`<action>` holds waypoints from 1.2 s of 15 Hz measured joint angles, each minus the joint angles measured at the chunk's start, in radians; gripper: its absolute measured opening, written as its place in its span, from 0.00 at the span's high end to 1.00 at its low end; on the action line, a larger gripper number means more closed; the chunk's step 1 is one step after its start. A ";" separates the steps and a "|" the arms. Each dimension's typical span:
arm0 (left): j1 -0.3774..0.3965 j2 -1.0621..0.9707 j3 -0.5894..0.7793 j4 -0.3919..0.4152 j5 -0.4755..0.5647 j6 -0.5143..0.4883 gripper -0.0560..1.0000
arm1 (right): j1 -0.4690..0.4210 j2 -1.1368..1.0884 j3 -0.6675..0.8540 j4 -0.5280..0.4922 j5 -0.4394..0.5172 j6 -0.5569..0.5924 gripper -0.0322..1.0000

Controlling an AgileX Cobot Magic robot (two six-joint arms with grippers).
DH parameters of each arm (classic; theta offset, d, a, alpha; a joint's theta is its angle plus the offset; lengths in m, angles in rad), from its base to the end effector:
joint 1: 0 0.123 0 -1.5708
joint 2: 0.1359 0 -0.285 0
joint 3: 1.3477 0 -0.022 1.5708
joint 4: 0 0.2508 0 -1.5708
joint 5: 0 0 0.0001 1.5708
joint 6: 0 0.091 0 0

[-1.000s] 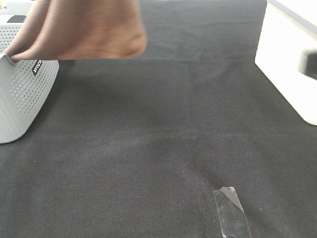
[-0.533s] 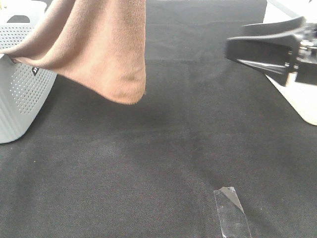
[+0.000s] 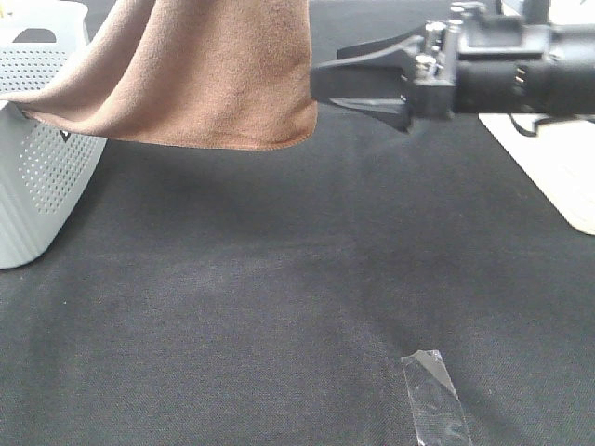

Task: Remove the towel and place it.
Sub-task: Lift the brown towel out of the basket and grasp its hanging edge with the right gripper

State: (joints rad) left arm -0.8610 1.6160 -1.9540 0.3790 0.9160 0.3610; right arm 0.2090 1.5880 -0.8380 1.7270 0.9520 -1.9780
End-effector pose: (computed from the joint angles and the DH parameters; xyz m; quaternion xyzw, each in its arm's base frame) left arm 0.2476 -0.2472 0.4885 0.5009 0.6776 0.0564 0.5355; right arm 0.2815 0.1346 0.2444 -0.3683 0.7021 0.3972 0.4623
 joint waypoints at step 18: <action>0.000 0.009 0.000 0.050 -0.023 -0.061 0.95 | 0.129 0.096 -0.036 -0.083 0.015 0.050 0.96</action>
State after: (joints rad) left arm -0.8610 1.6250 -1.9540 0.4290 0.8930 0.3000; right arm 0.3380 1.6840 -0.8740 1.6440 0.9670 -1.9280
